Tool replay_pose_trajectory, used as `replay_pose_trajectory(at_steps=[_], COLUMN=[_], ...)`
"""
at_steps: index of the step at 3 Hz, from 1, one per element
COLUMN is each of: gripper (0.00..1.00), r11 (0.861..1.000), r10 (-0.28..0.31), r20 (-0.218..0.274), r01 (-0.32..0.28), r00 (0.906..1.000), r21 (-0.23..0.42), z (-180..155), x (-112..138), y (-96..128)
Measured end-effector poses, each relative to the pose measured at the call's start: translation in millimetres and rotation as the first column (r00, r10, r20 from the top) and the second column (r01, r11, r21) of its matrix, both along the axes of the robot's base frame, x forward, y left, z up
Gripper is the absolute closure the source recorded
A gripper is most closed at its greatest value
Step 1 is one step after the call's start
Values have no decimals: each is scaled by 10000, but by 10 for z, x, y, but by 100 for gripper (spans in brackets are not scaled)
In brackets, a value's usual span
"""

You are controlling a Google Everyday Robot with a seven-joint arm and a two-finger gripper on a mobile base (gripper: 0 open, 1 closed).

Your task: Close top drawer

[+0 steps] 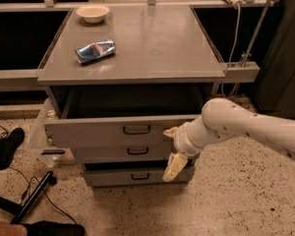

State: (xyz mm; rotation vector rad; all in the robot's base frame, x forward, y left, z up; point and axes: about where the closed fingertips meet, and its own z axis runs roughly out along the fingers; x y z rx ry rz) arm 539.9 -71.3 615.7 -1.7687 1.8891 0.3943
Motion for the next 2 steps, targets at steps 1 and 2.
replay_pose_trajectory(at_steps=[1, 2], gripper=[0, 0], r11=[9974, 9974], r10=[-662, -662], r20=[390, 391], r01=[650, 650], r00=[9970, 9970], r21=[316, 316], z=[-105, -105], x=[603, 603], y=[-217, -216])
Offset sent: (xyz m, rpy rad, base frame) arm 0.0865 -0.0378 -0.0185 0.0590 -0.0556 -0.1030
